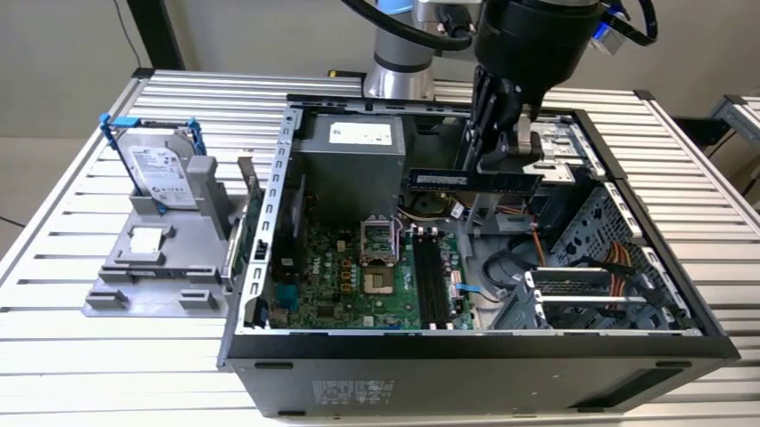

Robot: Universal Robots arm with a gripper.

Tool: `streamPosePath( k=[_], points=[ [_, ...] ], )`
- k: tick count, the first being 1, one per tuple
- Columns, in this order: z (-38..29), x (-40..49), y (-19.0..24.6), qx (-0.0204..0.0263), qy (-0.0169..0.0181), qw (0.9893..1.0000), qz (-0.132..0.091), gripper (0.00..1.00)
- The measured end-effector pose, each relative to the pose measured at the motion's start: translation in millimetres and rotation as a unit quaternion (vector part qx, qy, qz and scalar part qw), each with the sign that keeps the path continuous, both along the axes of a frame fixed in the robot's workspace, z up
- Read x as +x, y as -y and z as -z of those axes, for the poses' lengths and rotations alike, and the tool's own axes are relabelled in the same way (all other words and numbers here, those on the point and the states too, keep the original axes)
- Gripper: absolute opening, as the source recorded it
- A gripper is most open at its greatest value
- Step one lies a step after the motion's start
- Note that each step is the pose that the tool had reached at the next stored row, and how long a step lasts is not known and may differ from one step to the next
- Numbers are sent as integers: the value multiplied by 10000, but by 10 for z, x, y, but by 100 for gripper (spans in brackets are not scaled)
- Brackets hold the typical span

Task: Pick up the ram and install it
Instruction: 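Pick up the ram and move it above insertion slot, then insert the ram into the slot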

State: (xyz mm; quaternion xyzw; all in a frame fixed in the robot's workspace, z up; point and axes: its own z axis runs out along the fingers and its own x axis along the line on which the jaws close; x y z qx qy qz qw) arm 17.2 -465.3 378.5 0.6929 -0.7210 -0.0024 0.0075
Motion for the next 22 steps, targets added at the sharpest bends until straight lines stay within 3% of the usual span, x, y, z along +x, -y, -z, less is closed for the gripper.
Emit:
streamPosePath(
  k=[22],
  points=[
    [0,-1,-12,0,0,10000,78,0]
  ],
)
